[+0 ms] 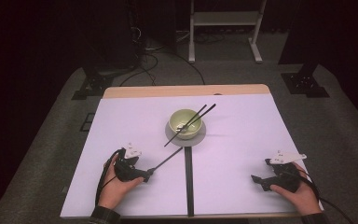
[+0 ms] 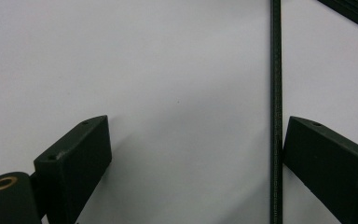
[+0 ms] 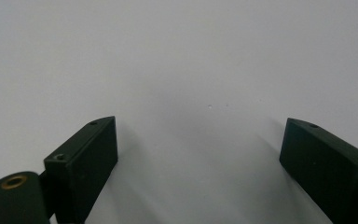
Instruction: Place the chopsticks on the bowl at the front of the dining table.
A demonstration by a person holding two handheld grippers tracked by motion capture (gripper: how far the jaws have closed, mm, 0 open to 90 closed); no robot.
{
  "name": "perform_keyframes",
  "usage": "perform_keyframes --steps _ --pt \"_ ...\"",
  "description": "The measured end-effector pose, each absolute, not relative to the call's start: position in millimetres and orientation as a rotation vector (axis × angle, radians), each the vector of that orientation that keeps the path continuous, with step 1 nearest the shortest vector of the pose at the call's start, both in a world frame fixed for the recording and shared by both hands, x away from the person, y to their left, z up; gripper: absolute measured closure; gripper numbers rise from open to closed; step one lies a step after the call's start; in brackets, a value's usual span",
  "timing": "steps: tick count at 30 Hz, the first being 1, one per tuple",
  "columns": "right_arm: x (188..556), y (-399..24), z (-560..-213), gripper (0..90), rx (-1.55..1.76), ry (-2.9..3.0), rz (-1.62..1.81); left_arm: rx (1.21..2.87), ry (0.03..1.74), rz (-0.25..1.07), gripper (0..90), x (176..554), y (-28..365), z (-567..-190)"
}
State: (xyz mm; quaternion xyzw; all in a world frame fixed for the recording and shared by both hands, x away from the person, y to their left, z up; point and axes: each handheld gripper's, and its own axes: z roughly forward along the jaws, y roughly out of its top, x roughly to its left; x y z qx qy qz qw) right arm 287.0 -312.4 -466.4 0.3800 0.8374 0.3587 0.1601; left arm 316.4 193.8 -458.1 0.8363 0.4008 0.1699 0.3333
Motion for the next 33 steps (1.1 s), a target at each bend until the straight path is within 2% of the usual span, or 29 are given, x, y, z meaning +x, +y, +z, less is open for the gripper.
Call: perform_keyframes --steps 8,10,14,18,33 --pt "287.1 -312.4 -466.4 9.9 1.086 2.393 1.025 2.200 1.039 0.436 8.4 319.7 189.3 -456.0" --pt "287.1 -312.4 -466.4 9.9 1.086 2.393 1.024 2.196 1.026 0.441 12.2 319.7 188.4 -455.2" --pt "287.1 -312.3 -466.3 9.9 1.088 2.393 1.024 2.193 1.019 0.430 13.2 321.3 185.7 -453.4" --pt "287.1 -312.3 -466.3 9.9 1.087 2.393 1.024 2.186 0.989 0.428 20.9 322.2 181.2 -452.1" --pt "287.1 -312.3 -466.3 9.9 1.088 2.393 1.024 2.169 0.936 0.374 36.5 329.6 160.7 -450.3"
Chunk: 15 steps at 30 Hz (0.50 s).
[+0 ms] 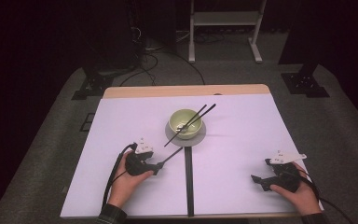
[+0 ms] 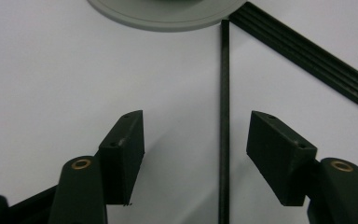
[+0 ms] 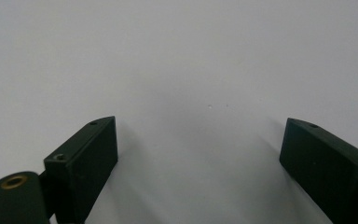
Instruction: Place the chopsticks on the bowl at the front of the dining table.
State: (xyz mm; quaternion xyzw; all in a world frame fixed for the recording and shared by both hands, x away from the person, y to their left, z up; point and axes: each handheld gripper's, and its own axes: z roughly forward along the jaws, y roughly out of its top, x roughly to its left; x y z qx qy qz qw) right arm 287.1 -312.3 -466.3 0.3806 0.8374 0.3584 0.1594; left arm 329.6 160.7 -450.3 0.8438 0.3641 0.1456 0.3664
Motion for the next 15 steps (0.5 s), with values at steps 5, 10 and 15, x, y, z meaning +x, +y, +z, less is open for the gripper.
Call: perform_keyframes --steps 5,10,15 --pt "287.1 -312.4 -466.3 9.9 1.088 2.393 1.024 2.165 0.926 0.367 42.4 332.7 157.4 -449.4" --pt "287.1 -312.4 -466.4 9.9 1.088 2.393 1.024 2.182 0.899 0.363 52.8 333.3 151.0 -447.1" --pt "287.1 -312.4 -466.4 9.9 1.087 2.393 1.024 2.201 0.891 0.354 61.3 333.9 147.4 -449.0"
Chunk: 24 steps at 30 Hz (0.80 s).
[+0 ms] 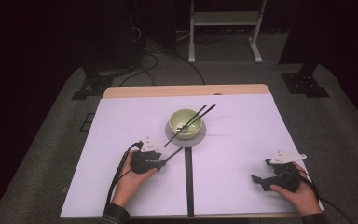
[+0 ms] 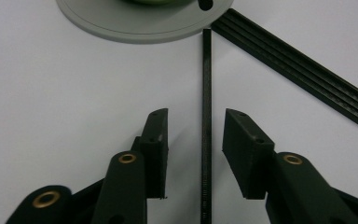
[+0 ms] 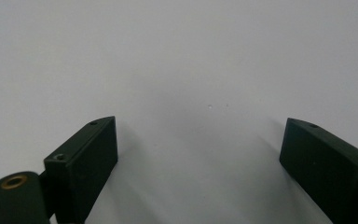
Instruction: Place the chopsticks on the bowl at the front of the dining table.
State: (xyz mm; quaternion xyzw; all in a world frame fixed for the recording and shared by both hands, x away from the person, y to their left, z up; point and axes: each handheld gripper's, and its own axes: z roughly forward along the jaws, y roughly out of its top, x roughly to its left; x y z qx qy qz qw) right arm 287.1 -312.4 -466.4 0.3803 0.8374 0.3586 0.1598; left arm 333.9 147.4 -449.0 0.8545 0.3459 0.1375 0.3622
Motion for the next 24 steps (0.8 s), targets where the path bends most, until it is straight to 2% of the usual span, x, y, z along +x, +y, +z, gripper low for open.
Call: perform_keyframes --steps 15,24 --pt "287.0 -312.4 -466.4 9.9 1.086 2.393 1.024 2.208 0.901 0.295 83.5 334.6 147.4 -449.9" --pt "287.0 -312.4 -466.4 9.9 1.086 2.392 1.024 2.186 0.946 0.325 86.1 331.3 144.5 -450.8"
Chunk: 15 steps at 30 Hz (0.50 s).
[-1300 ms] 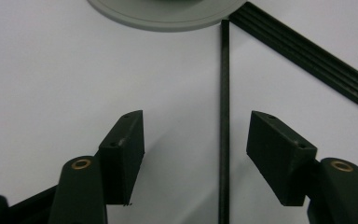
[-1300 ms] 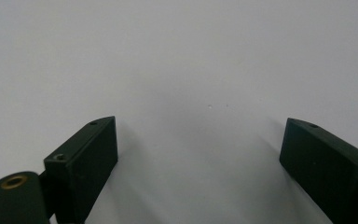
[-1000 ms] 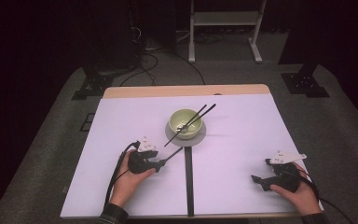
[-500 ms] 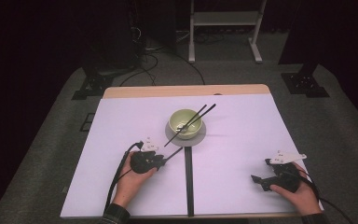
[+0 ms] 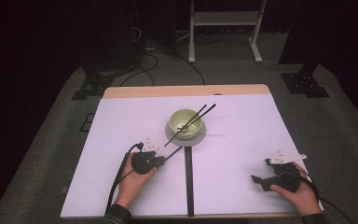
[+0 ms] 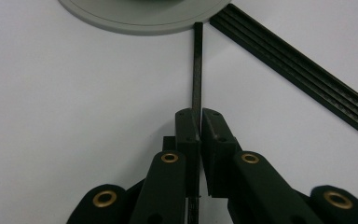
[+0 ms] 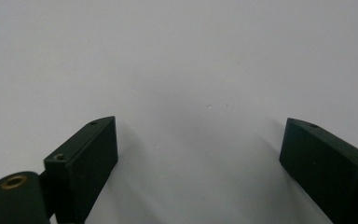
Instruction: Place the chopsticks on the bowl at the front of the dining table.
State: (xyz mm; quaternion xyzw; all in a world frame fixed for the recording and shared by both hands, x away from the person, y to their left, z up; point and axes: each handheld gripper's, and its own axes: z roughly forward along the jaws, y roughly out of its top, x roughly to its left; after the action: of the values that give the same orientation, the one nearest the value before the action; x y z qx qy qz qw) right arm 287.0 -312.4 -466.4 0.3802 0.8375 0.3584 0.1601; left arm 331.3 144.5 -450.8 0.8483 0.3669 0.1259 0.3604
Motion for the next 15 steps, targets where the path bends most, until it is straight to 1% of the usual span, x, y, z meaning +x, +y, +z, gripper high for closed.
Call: perform_keyframes --steps 15 --pt "286.9 -312.3 -466.4 9.9 1.086 2.392 1.023 2.156 0.991 0.283 86.4 331.9 155.3 -444.1"
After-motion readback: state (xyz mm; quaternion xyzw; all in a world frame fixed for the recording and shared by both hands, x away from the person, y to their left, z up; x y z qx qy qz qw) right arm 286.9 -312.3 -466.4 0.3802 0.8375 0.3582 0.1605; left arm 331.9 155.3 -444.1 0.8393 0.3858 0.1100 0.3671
